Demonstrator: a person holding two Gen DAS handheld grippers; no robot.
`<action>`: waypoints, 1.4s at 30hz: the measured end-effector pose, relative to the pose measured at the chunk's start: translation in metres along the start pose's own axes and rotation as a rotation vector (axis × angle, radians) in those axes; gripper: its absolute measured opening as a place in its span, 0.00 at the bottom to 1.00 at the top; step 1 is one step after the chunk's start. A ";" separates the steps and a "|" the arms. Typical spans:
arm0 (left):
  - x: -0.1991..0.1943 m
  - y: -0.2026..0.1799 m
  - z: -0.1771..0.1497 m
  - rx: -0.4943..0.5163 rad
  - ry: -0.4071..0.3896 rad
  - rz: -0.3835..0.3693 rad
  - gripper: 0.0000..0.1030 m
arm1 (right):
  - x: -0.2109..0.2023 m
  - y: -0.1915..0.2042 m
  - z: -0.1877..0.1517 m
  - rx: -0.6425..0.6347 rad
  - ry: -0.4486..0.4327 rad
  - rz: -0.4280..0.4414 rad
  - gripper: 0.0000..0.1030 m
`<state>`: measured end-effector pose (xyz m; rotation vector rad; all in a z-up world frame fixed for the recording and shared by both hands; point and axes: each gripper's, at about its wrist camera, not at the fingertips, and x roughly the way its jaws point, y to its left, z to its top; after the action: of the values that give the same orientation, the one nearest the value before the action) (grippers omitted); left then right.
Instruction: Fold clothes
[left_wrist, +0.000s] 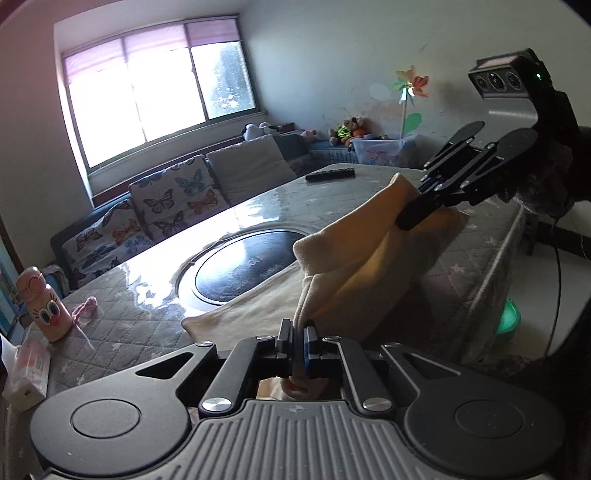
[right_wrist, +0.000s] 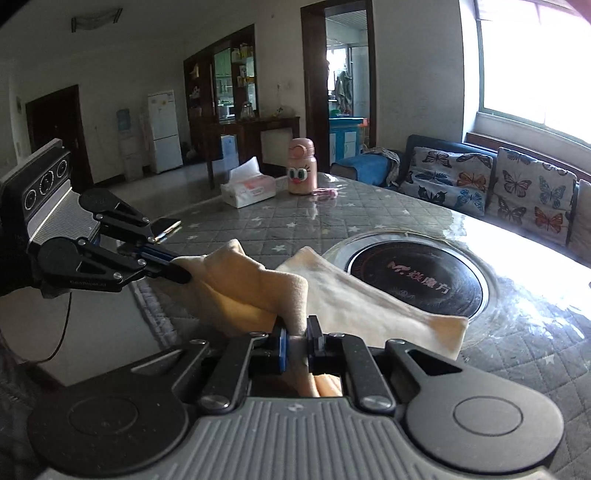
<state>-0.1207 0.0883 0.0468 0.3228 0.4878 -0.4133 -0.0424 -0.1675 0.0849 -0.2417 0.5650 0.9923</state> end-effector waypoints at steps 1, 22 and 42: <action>0.006 0.005 0.002 -0.010 0.001 0.004 0.06 | 0.003 -0.004 0.002 0.006 0.000 -0.002 0.09; 0.161 0.094 -0.002 -0.193 0.189 0.093 0.09 | 0.155 -0.114 0.015 0.190 0.125 -0.104 0.20; 0.145 0.092 0.012 -0.194 0.133 0.164 0.12 | 0.108 -0.141 -0.032 0.345 0.122 -0.230 0.28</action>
<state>0.0425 0.1190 0.0009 0.2017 0.6213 -0.1834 0.1108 -0.1790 -0.0100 -0.0578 0.7908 0.6477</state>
